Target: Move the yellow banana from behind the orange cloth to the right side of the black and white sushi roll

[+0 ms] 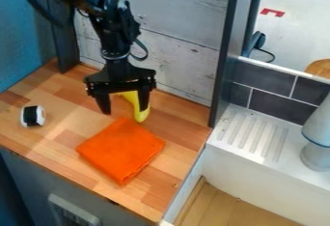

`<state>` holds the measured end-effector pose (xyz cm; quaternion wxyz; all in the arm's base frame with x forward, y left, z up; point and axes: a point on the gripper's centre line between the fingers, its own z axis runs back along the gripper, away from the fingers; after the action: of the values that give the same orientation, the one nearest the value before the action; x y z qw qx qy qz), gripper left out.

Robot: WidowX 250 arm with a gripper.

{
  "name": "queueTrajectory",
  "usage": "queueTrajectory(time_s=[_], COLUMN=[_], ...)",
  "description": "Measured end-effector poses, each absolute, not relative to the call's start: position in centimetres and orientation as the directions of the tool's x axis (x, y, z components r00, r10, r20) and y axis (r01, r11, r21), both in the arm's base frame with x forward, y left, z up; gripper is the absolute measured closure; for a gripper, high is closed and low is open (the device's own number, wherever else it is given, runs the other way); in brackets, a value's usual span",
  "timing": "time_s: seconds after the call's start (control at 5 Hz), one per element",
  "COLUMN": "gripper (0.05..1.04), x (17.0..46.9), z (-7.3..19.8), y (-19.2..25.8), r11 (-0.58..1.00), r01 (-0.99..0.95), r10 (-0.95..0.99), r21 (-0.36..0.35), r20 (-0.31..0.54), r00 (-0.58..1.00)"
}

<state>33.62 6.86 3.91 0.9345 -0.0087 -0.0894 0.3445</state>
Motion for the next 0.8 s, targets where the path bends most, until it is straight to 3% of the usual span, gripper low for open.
queueTrajectory(time_s=[0.6,0.8], gripper=[0.08,0.08], x=[39.1,40.0], z=[2.1,0.9], y=[7.9,8.7], r11=[0.751,0.731], r01=[-0.658,-0.682], r10=[0.637,0.648], r21=[-0.052,-0.012], r20=[0.318,0.325], r00=[0.702,0.689])
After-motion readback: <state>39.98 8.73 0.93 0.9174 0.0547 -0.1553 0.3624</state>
